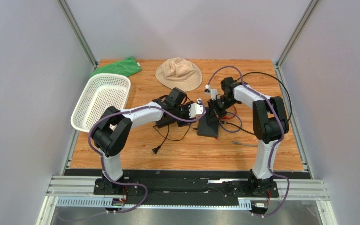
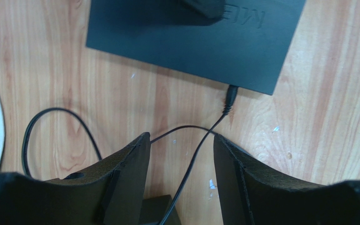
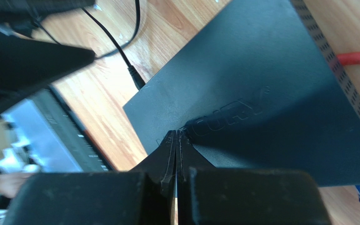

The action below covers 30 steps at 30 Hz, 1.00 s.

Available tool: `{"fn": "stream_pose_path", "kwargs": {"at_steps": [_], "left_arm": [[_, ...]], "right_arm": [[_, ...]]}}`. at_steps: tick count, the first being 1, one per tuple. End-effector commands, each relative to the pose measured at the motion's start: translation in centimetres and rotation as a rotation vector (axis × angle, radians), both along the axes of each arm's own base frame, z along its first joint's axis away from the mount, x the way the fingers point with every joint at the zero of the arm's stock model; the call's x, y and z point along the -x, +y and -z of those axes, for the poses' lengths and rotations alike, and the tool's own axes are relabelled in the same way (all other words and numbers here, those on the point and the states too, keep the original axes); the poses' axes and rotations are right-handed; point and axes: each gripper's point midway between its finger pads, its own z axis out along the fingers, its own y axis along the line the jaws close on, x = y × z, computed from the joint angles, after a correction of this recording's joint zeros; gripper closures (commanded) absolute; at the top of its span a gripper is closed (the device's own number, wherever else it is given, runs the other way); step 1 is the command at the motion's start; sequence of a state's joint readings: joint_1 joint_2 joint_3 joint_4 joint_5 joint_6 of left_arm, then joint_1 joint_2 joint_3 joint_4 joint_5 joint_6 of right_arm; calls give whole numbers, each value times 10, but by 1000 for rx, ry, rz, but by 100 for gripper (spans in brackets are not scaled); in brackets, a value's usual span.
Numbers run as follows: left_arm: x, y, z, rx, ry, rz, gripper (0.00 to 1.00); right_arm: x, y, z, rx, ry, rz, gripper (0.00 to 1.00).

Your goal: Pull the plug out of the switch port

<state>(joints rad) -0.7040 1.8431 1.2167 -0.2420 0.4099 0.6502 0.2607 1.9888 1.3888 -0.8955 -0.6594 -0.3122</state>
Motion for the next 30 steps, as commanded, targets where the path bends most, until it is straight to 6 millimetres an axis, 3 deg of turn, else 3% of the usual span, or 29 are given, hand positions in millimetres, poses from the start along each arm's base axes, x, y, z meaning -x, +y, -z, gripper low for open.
{"fn": "stream_pose_path", "kwargs": {"at_steps": [1, 6, 14, 21, 30], "left_arm": [[9, -20, -11, 28, -54, 145, 38], [20, -15, 4, 1, -5, 162, 35], [38, -17, 10, -34, 73, 225, 33], [30, -36, 14, -32, 98, 201, 35], [35, -37, 15, -42, 113, 246, 38]], "right_arm": [[37, -35, 68, 177, 201, 12, 100], [36, -32, 68, 141, 200, 9, 100], [34, -31, 70, 135, 219, 19, 100], [33, -31, 71, 124, 233, 28, 100], [34, -31, 71, 120, 245, 26, 100]]}}
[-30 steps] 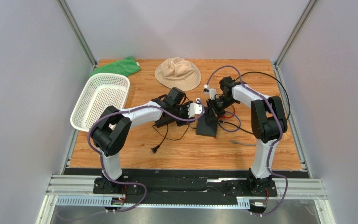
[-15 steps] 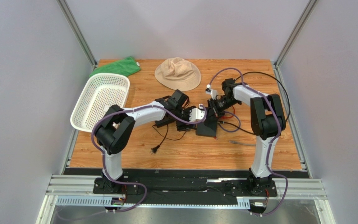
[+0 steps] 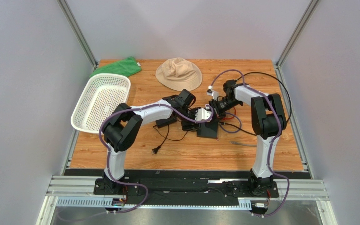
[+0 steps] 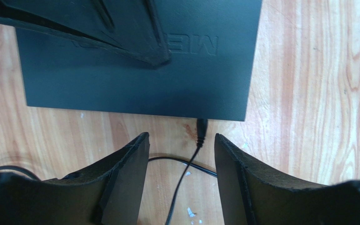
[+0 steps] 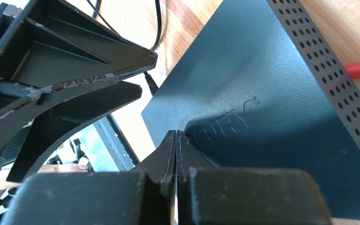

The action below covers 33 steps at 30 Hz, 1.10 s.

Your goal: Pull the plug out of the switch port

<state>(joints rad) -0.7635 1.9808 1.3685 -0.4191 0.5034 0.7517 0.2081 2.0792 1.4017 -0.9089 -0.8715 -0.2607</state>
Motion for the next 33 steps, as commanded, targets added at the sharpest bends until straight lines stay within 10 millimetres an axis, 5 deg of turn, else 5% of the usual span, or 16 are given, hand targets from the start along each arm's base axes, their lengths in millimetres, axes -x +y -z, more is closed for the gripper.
{"fn": "stream_pose_path", "kwargs": {"at_steps": [1, 8, 16, 33], "left_arm": [[10, -6, -7, 10, 26, 65, 39], [37, -6, -3, -33, 134, 94, 42], [17, -17, -2, -11, 86, 3, 43], [24, -14, 11, -31, 82, 19, 52]], "right_arm": [[29, -41, 70, 286, 77, -81, 100], [29, -41, 70, 280, 87, -86, 100], [29, -42, 69, 277, 88, -81, 100], [29, -42, 70, 275, 83, -74, 100]]}}
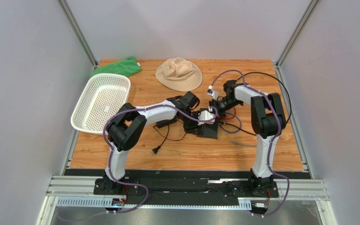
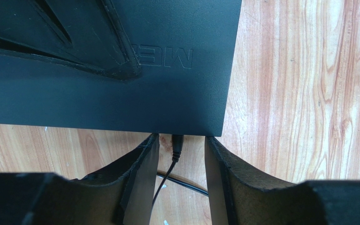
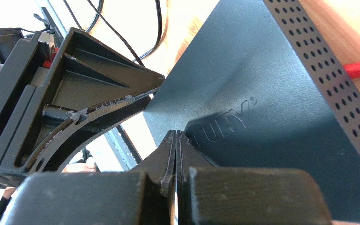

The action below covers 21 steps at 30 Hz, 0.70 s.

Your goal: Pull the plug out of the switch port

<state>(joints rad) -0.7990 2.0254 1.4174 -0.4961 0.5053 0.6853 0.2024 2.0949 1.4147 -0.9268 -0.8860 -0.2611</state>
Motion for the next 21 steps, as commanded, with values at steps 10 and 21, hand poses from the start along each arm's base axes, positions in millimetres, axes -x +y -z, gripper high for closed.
{"fn": "stream_pose_path", "kwargs": {"at_steps": [10, 21], "left_arm": [[9, -3, 12, -3, -11, 32, 55], [7, -5, 12, 4, -21, 43, 69]], "right_arm": [[29, -41, 69, 286, 46, -78, 100], [29, -41, 69, 283, 49, -77, 100]]}}
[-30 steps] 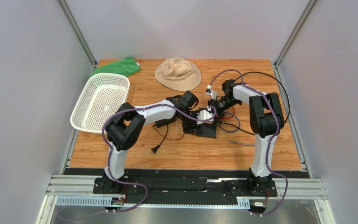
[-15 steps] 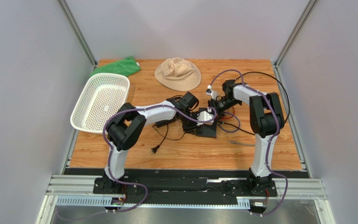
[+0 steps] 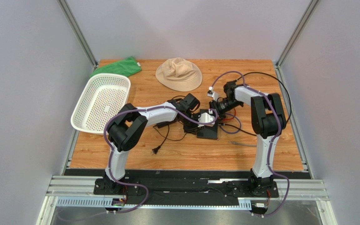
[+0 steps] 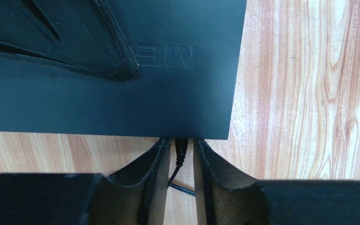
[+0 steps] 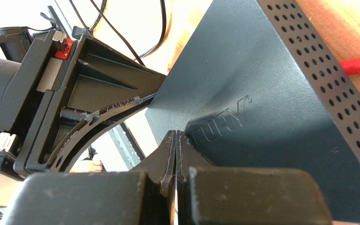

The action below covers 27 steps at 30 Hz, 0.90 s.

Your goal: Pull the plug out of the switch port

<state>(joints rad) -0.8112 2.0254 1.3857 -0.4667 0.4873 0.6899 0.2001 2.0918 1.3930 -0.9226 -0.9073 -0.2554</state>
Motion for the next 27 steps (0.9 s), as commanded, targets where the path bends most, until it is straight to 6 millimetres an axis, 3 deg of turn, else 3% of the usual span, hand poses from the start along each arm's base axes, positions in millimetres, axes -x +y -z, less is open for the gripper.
{"fn": "stream_pose_path", "kwargs": {"at_steps": [1, 4, 5, 15, 18, 21, 24, 27], "left_arm": [[3, -6, 2, 20, -8, 40, 72], [6, -5, 1, 20, 3, 58, 88], [7, -3, 0, 17, 7, 64, 100], [37, -2, -5, 39, 193, 68, 100], [19, -4, 0, 23, 133, -36, 100], [-13, -4, 2, 0, 24, -184, 100], [-10, -11, -5, 31, 35, -134, 100], [14, -13, -14, 50, 117, 9, 100]], "right_arm": [[23, -42, 69, 299, 26, -87, 100], [23, -42, 69, 299, 26, -87, 100], [23, -42, 69, 299, 26, -85, 100], [24, -42, 70, 303, 33, -84, 100], [23, -42, 70, 302, 32, -84, 100], [23, -42, 70, 303, 33, -84, 100], [23, -42, 70, 303, 36, -85, 100], [23, -42, 70, 305, 38, -85, 100]]}}
